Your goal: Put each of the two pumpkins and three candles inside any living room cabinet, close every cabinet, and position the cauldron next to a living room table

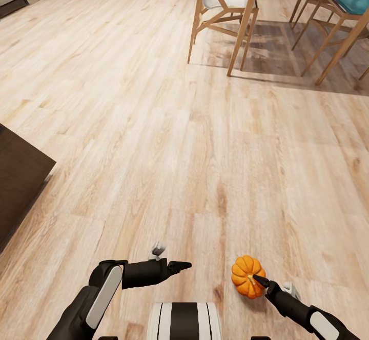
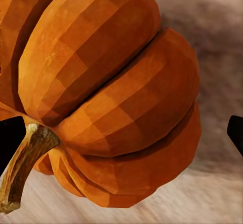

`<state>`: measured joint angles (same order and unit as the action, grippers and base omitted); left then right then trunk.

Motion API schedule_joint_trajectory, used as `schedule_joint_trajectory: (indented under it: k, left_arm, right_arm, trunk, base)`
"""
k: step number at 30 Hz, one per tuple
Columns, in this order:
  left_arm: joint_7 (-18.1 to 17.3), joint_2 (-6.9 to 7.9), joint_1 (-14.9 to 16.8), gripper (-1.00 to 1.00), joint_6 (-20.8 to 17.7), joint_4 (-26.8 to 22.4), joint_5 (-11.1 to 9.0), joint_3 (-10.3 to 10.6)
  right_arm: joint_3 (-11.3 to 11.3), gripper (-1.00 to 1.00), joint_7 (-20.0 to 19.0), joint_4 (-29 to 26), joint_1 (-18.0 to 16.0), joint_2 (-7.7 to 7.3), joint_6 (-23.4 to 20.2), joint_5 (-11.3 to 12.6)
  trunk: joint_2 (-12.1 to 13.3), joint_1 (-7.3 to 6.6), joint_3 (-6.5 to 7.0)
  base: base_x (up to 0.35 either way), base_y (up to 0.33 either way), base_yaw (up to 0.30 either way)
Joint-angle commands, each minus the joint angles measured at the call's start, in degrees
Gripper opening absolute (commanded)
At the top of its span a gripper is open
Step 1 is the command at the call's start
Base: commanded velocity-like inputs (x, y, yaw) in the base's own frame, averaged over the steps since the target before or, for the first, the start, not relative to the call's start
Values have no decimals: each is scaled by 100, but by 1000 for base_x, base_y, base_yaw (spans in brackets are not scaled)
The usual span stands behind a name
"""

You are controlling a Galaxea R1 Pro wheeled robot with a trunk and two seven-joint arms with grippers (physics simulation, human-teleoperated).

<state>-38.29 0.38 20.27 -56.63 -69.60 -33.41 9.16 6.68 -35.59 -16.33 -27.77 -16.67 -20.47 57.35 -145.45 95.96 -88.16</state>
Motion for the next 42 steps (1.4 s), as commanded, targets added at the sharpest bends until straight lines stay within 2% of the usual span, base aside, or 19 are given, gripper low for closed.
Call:
schedule_joint_trajectory:
  k: [1,42]
  left_arm:
    - [-12,4,3,100,-24,-1,-5,1]
    - [-12,-3,3,100,-24,8,1,2]
  right_arm:
    - [70,100,3,7,-1,-5,-10,23]
    - [70,100,0,-2,-1,-3,-10,22]
  trunk:
    - [-1,-1,-3]
    - [-1,-1,-3]
  base:
    - [0,0,0]
    - [1,41,0]
